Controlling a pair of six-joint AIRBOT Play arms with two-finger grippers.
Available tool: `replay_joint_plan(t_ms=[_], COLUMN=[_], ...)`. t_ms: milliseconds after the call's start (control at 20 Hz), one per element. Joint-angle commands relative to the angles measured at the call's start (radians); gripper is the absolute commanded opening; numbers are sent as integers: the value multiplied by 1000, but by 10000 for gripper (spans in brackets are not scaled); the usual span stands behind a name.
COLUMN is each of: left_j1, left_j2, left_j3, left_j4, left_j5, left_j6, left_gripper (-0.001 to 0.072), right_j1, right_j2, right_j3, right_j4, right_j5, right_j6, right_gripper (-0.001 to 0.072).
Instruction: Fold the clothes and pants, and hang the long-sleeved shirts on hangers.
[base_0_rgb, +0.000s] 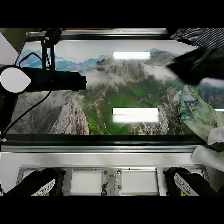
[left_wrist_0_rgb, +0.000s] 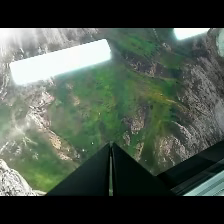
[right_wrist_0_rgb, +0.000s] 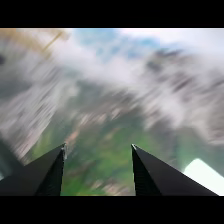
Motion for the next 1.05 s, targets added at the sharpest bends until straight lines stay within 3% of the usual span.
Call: replay_joint_plan(t_ms=[0,150,250,1000], left_j1=[0,0,0,0], left_j2=[41,71,93,142], left_j3=[-63,-91,-114,-132], left_j4=[-1,-2,-1,-2], left_j5=[11,11,9,7], left_j6=[-1,-1,-1,-1], left_gripper=[10,10,10,10], right_j1=[254,288,285,285], right_j2=[-26,-46,-47,-49], right_j3=[-122,-130,-130,-130], right_j4=[-132,-130,-131,-130], right_j5=[18,18,18,18], right_j6=[-26,-27,-26,-26], right_gripper=[440,407,15,26])
